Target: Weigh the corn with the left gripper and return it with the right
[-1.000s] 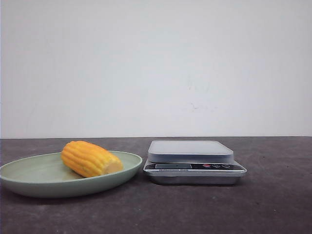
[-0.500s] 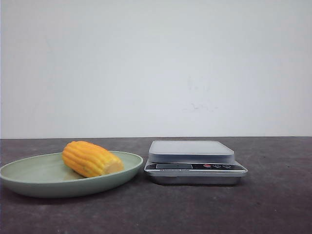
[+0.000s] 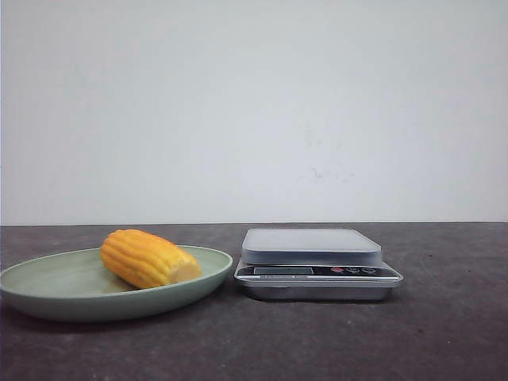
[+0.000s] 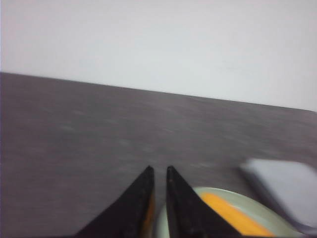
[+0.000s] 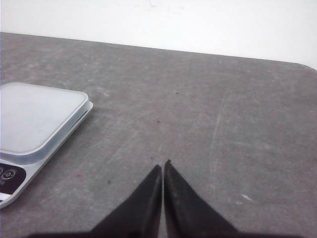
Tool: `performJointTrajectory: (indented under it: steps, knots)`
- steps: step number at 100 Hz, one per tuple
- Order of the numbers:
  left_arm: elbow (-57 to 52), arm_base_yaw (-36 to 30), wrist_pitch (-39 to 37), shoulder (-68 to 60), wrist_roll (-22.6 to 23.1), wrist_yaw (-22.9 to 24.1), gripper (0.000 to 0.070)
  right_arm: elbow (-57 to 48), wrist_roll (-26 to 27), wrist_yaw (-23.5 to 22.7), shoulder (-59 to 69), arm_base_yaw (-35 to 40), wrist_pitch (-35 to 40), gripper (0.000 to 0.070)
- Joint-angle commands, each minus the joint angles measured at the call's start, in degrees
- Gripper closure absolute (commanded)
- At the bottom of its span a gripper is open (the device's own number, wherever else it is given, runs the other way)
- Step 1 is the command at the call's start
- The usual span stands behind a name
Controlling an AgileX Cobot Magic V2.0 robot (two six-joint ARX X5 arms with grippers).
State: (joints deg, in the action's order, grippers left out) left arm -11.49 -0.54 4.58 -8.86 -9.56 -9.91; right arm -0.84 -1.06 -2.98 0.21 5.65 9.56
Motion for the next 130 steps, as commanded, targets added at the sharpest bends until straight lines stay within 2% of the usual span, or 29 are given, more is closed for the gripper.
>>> performJointTrajectory:
  steps: [1, 12, 39, 54, 76, 88, 98, 130]
  knots:
    - [1.46, 0.83, -0.79, 1.64, 2.86, 2.05, 0.0698, 0.09, 0.31, -0.02, 0.00, 0.11, -0.72, 0.0699]
    - [4.70, 2.45, -0.79, 6.14, 2.93, 4.33, 0.0698, 0.09, 0.31, 0.00, 0.00, 0.11, -0.72, 0.0699]
    - [10.58, 3.96, -0.72, 8.70, 2.93, 4.13, 0.0698, 0.09, 0.31, -0.02, 0.00, 0.11, -0.68, 0.0699]
    - [10.71, 4.02, 6.19, 8.70, 6.45, 4.26, 0.0698, 0.09, 0.31, 0.00, 0.00, 0.11, -0.59, 0.0699]
    - [10.73, 4.09, 6.54, 8.72, 7.65, 11.50, 0.0698, 0.09, 0.33, 0.00, 0.00, 0.11, -0.57, 0.0699]
    - [10.73, 4.09, 6.47, 8.70, 7.48, 10.80, 0.0698, 0.09, 0.33, -0.02, 0.00, 0.11, -0.57, 0.0699]
    - [10.71, 4.09, 6.21, 8.68, 4.94, 9.66, 0.0698, 0.09, 0.33, 0.00, 0.00, 0.11, -0.57, 0.0699]
    - [10.69, 4.07, 6.21, 8.68, 4.96, 9.75, 0.0698, 0.09, 0.33, 0.00, 0.00, 0.11, -0.57, 0.0699]
